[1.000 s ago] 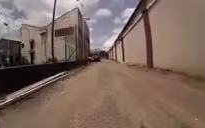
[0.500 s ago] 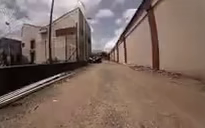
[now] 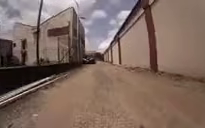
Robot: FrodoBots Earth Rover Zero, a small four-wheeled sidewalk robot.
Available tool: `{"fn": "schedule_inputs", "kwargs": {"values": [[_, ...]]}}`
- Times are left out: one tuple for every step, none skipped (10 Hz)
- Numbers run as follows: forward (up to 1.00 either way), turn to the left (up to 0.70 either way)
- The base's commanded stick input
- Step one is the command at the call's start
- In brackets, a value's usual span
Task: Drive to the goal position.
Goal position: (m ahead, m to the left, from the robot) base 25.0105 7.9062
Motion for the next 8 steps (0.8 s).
{"fn": "schedule_inputs", "kwargs": {"values": [[0.85, 0.00], [0.85, 0.00], [0.85, 0.00], [0.85, 0.00], [0.85, -0.05], [0.85, -0.22], [0.85, -0.22], [0.85, -0.04]]}}
